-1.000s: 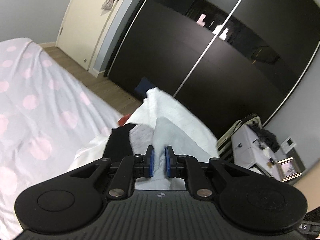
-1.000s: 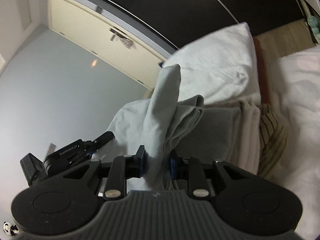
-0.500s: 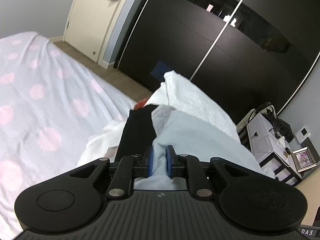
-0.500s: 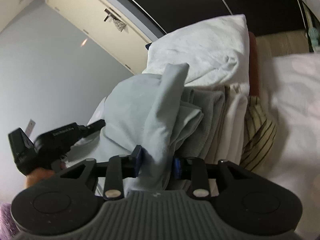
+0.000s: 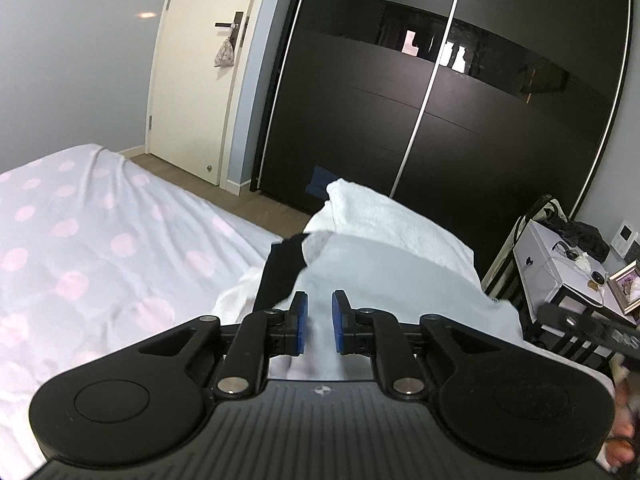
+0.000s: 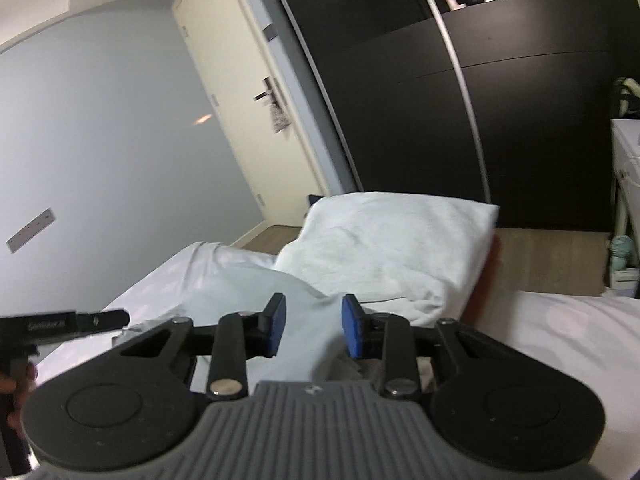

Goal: Fold clothes
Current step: 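Carry the folded shirt with both grippers onto the stack of folded clothes, then lower the shirt onto the stack and open both grippers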

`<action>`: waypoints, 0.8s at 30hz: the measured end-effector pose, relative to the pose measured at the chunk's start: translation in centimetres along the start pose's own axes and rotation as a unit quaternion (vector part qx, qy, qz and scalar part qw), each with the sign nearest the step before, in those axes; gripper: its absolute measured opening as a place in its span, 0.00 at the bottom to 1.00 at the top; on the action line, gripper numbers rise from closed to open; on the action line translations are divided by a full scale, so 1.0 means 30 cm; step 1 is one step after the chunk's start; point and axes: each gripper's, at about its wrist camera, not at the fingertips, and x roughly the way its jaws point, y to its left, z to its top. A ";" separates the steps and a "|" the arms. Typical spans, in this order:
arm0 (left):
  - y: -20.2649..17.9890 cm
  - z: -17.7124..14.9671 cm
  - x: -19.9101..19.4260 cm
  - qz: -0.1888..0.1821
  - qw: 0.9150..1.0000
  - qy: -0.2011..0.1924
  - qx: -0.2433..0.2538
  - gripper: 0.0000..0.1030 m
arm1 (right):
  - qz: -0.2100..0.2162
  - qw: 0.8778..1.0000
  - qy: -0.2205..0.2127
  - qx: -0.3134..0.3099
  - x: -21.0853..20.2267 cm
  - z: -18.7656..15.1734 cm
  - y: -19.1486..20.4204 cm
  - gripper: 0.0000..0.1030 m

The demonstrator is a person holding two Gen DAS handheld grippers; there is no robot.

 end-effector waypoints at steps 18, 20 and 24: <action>0.120 -0.118 0.090 0.038 0.998 0.039 -0.041 0.06 | -0.029 0.994 0.100 -0.019 0.244 -0.054 -0.067 0.36; 0.109 -0.117 0.048 0.040 0.998 0.028 -0.036 0.06 | -0.031 0.994 0.101 -0.027 0.226 -0.036 -0.065 0.40; 0.067 -0.123 -0.038 0.052 0.998 0.009 -0.020 0.16 | -0.039 0.996 0.074 -0.043 0.147 -0.014 -0.048 0.75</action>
